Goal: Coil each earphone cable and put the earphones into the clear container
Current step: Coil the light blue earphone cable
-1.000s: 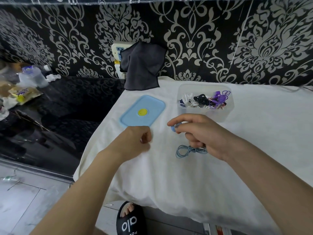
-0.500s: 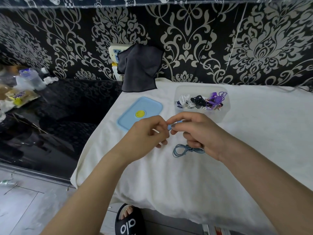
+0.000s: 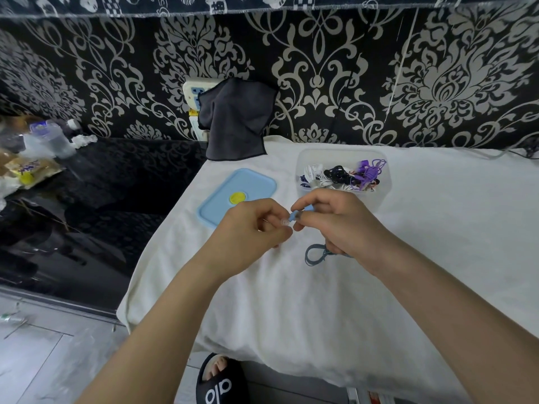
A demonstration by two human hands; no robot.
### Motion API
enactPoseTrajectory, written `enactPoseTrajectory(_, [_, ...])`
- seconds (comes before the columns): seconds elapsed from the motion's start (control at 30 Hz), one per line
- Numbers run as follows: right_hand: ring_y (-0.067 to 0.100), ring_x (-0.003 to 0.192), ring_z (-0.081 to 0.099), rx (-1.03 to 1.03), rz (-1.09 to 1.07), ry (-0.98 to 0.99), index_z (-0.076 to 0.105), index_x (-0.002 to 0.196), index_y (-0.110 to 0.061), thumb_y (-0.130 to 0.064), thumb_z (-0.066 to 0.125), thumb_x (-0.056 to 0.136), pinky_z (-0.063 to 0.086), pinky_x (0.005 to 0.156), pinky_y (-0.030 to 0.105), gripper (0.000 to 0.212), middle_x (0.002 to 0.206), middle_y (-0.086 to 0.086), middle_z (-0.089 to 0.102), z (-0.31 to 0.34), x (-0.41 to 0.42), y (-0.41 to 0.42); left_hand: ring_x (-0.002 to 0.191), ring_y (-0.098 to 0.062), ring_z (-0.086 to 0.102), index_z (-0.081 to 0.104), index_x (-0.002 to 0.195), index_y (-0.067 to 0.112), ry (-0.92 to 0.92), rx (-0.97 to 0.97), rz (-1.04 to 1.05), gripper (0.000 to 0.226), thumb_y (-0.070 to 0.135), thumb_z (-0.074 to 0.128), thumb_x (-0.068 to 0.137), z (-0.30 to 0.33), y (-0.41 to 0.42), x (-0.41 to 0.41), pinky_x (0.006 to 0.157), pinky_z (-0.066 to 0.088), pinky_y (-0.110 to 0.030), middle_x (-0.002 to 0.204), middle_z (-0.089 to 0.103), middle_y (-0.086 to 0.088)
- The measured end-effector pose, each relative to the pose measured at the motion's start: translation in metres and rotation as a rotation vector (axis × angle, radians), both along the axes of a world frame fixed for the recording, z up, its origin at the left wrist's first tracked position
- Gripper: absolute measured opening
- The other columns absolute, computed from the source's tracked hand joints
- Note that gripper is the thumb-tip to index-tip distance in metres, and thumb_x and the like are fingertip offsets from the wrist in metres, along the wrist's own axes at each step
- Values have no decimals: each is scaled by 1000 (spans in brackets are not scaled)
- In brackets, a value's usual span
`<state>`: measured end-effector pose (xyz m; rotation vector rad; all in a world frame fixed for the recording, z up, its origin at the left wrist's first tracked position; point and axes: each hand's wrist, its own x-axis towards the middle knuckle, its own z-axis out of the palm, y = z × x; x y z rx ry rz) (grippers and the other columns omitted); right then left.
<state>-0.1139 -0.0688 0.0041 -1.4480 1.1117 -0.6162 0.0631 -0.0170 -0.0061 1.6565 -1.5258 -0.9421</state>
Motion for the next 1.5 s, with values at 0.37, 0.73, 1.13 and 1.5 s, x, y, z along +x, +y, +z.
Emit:
enactPoseTrajectory(0.37, [-5, 45, 52, -172, 24, 31, 70, 96, -14, -11, 67, 92, 34, 45, 5, 7, 87, 5, 76, -4, -1, 0, 70, -27, 60, 74, 90, 16, 2, -41, -22, 8, 9, 75, 86, 0, -3, -1, 78, 56, -48, 81, 70, -9])
enactPoseTrajectory(0.73, [0, 37, 45, -57, -21, -14, 71, 93, -15, -15, 70, 89, 31, 40, 16, 4, 87, 8, 76, 1, -3, 0, 71, -13, 61, 72, 92, 17, 4, -74, -28, 11, 6, 73, 88, 3, -4, 1, 77, 56, -33, 85, 72, -9])
enactPoseTrajectory(1.13, [8, 44, 23, 279, 38, -245, 67, 97, -10, -6, 65, 92, 21, 38, 19, 7, 73, 5, 68, 7, -11, -8, 90, -24, 74, 75, 98, 13, 122, -172, -76, 11, 10, 77, 88, 12, 1, 0, 88, 59, -45, 92, 77, -3])
enactPoseTrajectory(1.5, [5, 41, 22, 291, 148, -281, 68, 94, -8, -4, 64, 91, 18, 36, 18, 6, 73, 5, 66, 11, -19, -12, 92, -27, 75, 74, 99, 4, 276, -183, -114, 15, 6, 77, 84, 17, 2, -1, 88, 59, -30, 93, 78, -10])
